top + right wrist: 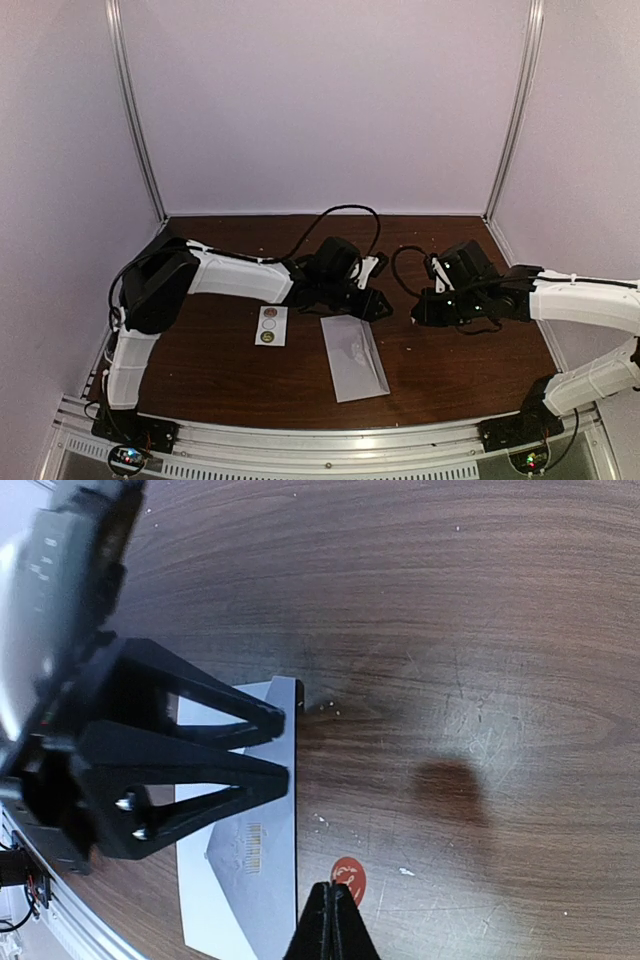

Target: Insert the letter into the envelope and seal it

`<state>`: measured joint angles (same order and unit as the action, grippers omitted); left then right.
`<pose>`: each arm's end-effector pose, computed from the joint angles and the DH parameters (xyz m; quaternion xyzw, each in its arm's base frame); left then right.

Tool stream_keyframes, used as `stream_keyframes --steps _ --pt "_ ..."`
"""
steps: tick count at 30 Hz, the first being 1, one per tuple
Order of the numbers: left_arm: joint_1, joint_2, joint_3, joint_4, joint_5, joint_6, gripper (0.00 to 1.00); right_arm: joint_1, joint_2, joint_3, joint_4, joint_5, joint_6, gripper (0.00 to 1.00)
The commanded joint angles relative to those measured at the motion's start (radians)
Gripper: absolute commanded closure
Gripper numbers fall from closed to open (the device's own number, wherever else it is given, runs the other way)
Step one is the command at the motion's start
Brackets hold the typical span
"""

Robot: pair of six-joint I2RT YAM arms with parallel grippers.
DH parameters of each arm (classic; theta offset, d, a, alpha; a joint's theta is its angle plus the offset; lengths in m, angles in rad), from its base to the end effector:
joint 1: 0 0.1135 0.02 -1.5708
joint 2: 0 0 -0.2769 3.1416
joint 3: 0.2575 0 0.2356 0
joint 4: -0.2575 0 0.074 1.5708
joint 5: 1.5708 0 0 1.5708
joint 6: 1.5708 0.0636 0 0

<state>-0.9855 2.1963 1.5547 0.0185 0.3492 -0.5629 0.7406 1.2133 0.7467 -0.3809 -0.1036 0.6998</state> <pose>0.2632 -0.4365 0.1716 0.2613 0.8402 -0.4247 0.2132 0.1760 0.1698 0.2211 -0.0374 0.9335 0.2694 0.2337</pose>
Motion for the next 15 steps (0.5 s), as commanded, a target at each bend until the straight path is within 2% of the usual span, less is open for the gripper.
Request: stream_keyframes --steps 1,8,15 --pt "-0.012 0.078 0.042 0.047 0.049 -0.023 0.67 -0.004 -0.026 -0.01 -0.006 0.024 0.016 1.0" --pt "-0.012 0.02 -0.067 0.002 -0.085 0.01 0.69 -0.004 -0.028 -0.012 -0.016 0.023 0.024 1.0" --pt "-0.012 -0.064 -0.256 0.067 -0.088 0.0 0.69 -0.004 -0.029 -0.017 0.0 0.015 0.034 1.0"
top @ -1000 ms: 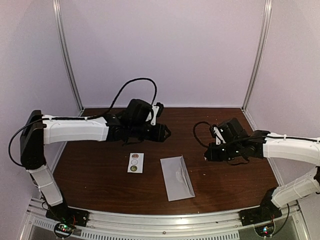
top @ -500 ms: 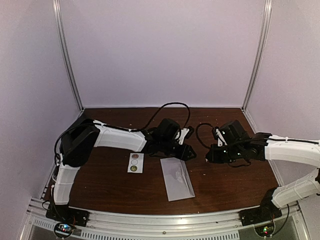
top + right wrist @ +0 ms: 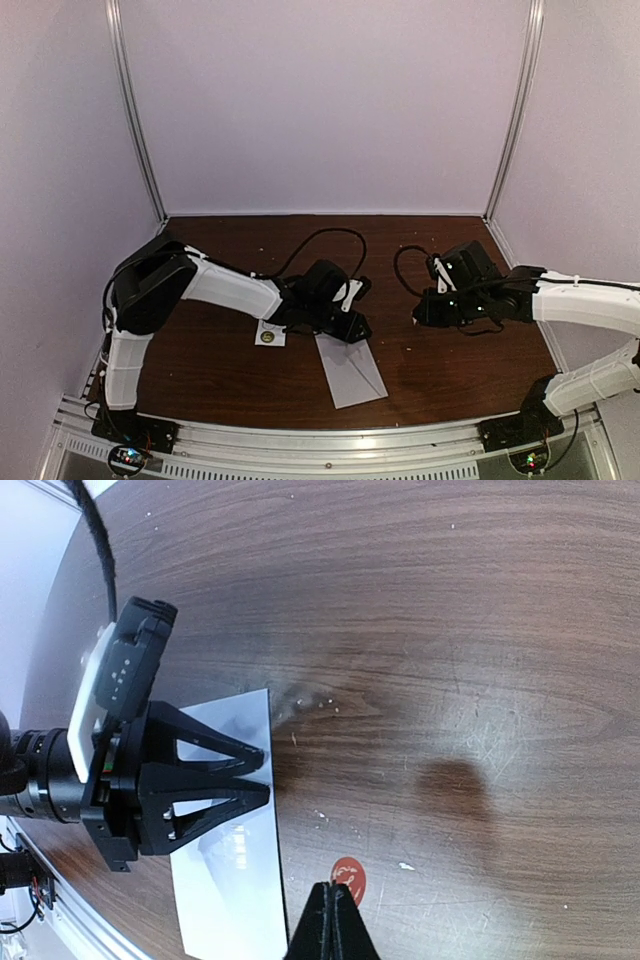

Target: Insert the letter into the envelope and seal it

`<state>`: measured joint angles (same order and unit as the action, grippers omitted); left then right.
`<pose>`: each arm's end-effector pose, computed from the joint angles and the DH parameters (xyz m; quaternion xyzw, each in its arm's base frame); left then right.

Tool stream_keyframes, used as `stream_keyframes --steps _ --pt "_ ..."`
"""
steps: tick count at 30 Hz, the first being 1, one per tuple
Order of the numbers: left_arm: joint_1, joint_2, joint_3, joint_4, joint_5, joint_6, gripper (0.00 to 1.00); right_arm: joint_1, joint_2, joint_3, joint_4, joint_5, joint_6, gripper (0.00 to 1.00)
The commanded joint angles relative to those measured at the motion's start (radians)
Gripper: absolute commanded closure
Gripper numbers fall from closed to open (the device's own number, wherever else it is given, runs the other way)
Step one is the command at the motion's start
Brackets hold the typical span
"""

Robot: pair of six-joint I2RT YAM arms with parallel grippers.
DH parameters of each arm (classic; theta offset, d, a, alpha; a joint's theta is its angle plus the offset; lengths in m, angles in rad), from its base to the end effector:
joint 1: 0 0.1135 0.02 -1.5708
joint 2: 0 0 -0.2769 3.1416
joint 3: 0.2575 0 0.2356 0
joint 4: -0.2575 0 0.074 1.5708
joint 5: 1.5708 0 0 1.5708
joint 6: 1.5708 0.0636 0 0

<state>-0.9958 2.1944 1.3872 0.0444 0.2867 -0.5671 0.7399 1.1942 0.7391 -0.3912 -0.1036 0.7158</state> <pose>0.2460 -0.4128 0.1219 0.2485 0.8773 -0.3673 0.1837 0.1729 0.1668 0.2220 -0.0296 0.9336 0.2716 0.2320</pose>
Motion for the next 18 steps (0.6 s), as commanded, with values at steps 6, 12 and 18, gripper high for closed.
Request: stream_keyframes --steps 6,12,18 --pt "-0.001 -0.139 -0.248 0.078 -0.061 -0.043 0.72 -0.002 -0.014 -0.023 0.028 0.008 0.019 1.0" --pt "-0.001 -0.284 -0.41 0.094 -0.186 -0.164 0.75 -0.001 -0.015 -0.045 0.064 -0.024 0.01 1.0" --pt "-0.011 -0.413 -0.558 0.145 -0.209 -0.265 0.75 0.009 0.012 -0.041 0.08 -0.068 -0.025 1.0"
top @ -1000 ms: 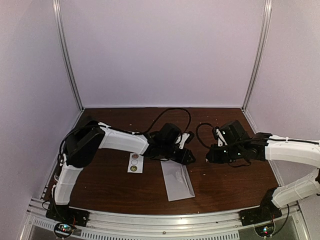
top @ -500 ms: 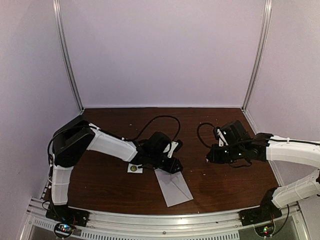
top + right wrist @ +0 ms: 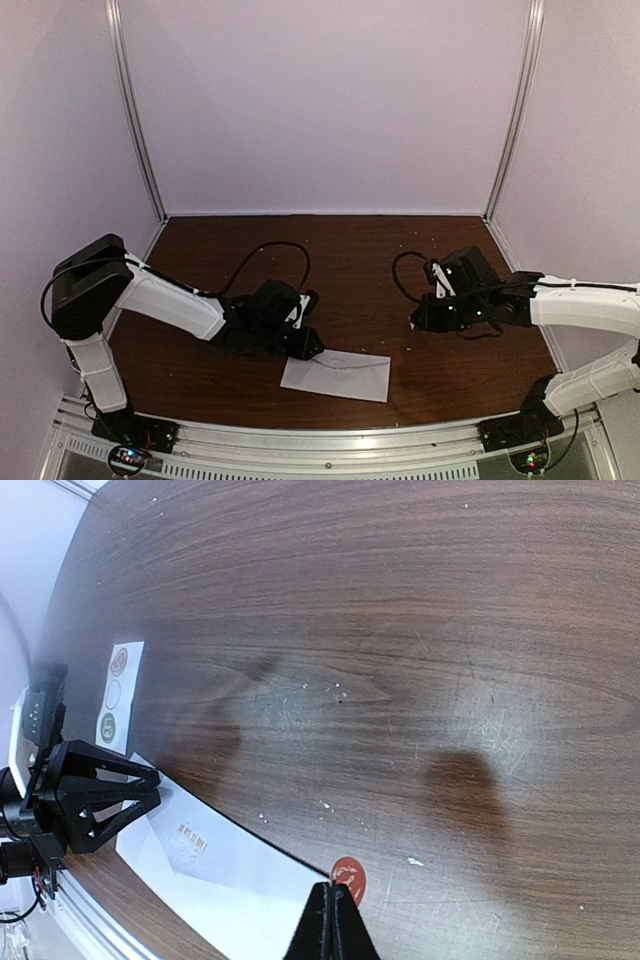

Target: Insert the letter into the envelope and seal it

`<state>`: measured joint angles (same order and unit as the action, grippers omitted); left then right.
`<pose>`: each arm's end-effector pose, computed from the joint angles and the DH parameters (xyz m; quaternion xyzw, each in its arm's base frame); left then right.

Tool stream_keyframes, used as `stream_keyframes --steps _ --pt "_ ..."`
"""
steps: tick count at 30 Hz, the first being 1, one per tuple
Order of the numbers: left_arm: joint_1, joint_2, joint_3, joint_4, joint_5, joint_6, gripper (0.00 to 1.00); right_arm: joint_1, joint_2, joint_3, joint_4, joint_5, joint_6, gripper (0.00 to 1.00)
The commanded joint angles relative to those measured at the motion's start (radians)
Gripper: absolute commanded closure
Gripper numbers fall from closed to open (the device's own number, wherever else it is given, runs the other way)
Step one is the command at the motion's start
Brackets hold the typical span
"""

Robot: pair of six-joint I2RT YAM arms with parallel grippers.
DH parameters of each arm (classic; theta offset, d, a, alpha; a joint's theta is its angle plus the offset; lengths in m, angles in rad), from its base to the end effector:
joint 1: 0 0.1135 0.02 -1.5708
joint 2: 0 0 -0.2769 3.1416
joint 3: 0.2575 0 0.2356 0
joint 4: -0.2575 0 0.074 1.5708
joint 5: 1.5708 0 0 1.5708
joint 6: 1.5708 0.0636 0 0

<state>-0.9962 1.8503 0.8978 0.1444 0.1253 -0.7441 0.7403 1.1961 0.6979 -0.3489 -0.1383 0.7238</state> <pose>0.1955 -0.3166 0.1297 0.1396 0.9161 -0.3214 0.1950 0.1699 0.1671 0.2124 -0.0321 0.9328 0.2841 0.2195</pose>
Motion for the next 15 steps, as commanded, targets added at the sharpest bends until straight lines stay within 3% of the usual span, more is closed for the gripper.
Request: stream_keyframes --steps 1,8,15 --pt "-0.016 -0.085 -0.078 0.047 -0.049 -0.095 0.75 0.012 0.012 0.003 0.037 -0.04 -0.041 1.0" --pt "-0.029 -0.18 -0.062 0.031 -0.034 -0.097 0.74 0.051 0.027 0.014 0.039 -0.051 -0.044 1.0" --pt "-0.029 -0.163 -0.014 0.051 -0.01 -0.057 0.75 0.079 0.039 0.026 0.069 -0.044 0.01 1.0"
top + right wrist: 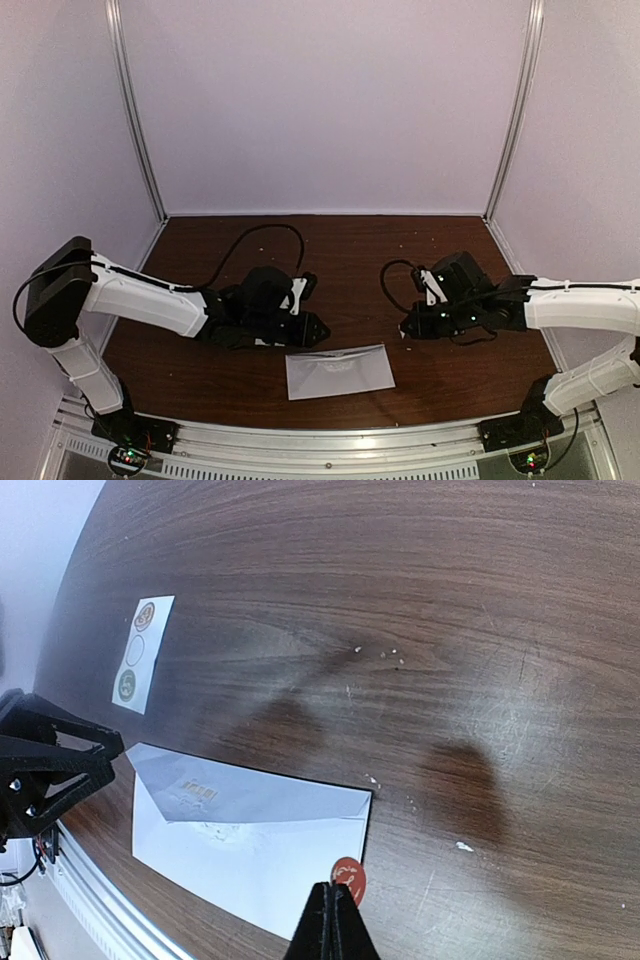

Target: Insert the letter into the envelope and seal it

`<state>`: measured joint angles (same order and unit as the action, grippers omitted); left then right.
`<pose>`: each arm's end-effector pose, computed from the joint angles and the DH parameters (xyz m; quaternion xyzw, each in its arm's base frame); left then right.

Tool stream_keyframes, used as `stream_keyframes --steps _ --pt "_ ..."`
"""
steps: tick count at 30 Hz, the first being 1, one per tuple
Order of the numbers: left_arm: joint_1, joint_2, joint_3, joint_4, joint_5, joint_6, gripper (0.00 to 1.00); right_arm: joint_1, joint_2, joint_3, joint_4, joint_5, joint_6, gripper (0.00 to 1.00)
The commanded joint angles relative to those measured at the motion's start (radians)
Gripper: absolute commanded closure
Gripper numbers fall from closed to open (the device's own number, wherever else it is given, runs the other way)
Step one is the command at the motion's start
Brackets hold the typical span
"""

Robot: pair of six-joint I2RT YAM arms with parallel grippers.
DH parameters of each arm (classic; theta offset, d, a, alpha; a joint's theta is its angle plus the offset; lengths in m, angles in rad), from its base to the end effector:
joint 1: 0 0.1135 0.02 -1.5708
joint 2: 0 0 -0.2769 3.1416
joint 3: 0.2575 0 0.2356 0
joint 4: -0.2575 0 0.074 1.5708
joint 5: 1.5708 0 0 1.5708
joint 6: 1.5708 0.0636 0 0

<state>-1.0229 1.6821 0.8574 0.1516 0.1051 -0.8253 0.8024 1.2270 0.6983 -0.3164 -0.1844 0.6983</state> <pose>0.1801 -0.3080 0.1765 0.1114 0.8931 -0.3743 0.2233 0.1614 0.1837 0.2090 -0.0811 0.9280 0.3040 0.1998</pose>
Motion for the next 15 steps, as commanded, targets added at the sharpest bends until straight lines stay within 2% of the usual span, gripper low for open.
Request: stream_keyframes --steps 1,6,15 --pt "-0.002 0.016 0.029 0.05 0.017 0.026 0.75 0.021 0.008 0.027 0.04 0.009 0.042 1.0" --pt "-0.01 0.054 0.02 0.077 0.06 0.023 0.85 0.038 0.004 0.023 0.047 0.032 0.071 1.0" --pt "-0.03 0.073 -0.061 0.132 0.064 -0.004 0.87 0.069 -0.001 0.012 0.045 0.053 0.092 1.0"
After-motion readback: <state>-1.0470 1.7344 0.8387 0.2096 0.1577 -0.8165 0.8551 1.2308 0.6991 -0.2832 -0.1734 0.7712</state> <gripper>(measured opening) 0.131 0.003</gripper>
